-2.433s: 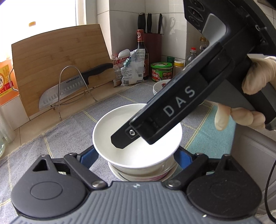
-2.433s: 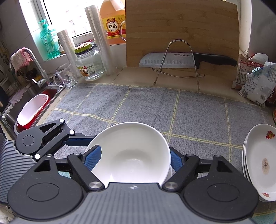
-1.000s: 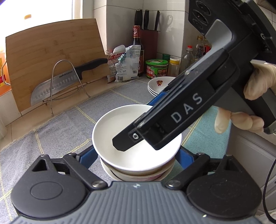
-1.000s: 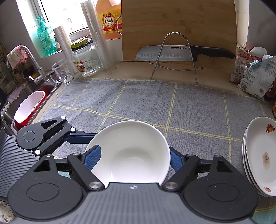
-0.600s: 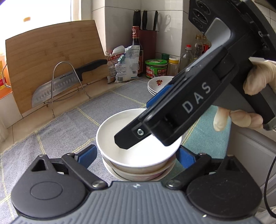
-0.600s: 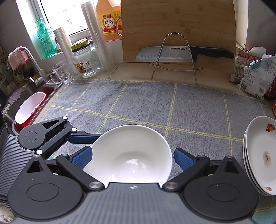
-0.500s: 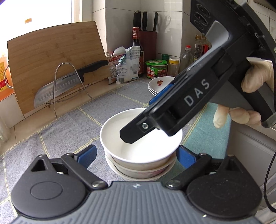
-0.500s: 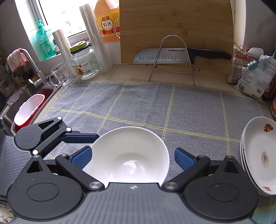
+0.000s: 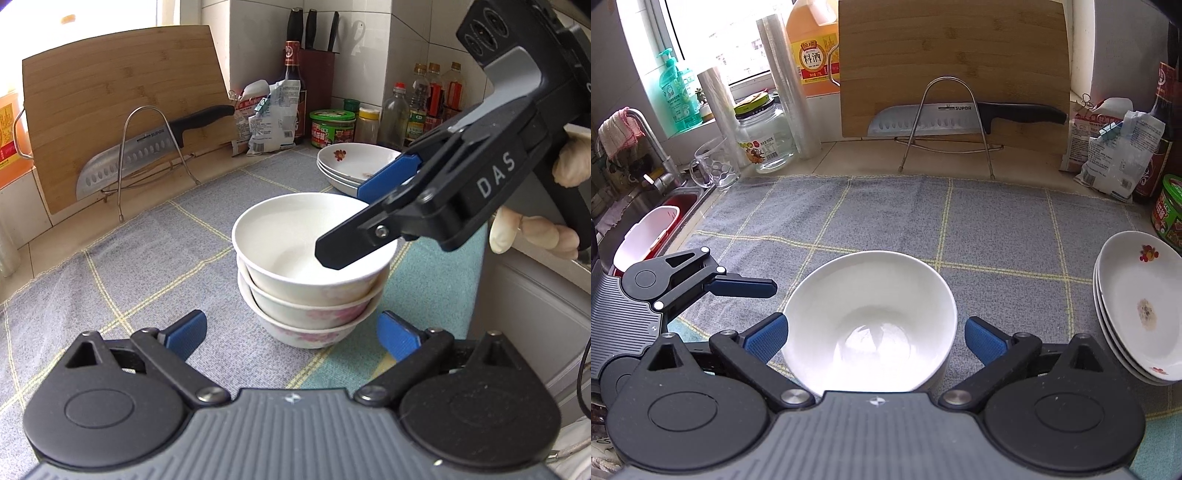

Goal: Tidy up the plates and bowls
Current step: 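Lower the plain bowl into the pink-floral bowls and open the right gripper, then clamp the three-bowl stack from opposite sides with both grippers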

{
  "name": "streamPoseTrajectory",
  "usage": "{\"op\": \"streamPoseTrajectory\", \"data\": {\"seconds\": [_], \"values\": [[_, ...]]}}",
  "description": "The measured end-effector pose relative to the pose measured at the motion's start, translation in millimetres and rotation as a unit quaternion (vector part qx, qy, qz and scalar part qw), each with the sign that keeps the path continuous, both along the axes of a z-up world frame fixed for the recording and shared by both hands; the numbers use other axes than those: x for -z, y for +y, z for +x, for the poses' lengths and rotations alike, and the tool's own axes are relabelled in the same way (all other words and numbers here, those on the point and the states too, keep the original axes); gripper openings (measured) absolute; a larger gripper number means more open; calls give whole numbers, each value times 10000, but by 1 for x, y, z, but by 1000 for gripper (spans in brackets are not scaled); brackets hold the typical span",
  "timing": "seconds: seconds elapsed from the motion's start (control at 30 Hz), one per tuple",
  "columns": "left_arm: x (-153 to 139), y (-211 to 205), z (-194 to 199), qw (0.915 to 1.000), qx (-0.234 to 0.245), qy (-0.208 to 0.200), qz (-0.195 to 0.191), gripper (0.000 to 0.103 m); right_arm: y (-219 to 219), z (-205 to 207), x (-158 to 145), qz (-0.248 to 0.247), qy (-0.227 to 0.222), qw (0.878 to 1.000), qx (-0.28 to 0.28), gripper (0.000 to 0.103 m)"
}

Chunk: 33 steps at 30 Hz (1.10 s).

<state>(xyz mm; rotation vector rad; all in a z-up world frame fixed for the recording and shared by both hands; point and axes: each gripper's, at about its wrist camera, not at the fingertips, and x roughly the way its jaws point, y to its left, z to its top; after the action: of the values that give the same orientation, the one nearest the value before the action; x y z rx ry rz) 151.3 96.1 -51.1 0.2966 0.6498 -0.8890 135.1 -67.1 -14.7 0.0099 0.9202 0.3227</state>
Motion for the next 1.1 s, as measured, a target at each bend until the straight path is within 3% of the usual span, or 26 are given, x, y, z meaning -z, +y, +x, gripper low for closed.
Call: {"op": "streamPoseTrajectory", "data": {"seconds": [0.37, 0.67, 0.87, 1.1], "values": [[20, -5, 5, 9991, -80, 290, 300, 99, -1, -22, 1, -267, 1, 9996, -11, 103], [36, -20, 12, 9948, -386, 565, 760, 99, -15, -18, 29, -471, 308, 9962, -672, 103], [46, -31, 13, 9907, -688, 808, 856, 99, -28, -10, 63, -883, 515, 9873, -1214, 103], [48, -47, 8, 9865, -861, 807, 1133, 102, -39, 0, 84, -863, 510, 9775, -1858, 103]]}}
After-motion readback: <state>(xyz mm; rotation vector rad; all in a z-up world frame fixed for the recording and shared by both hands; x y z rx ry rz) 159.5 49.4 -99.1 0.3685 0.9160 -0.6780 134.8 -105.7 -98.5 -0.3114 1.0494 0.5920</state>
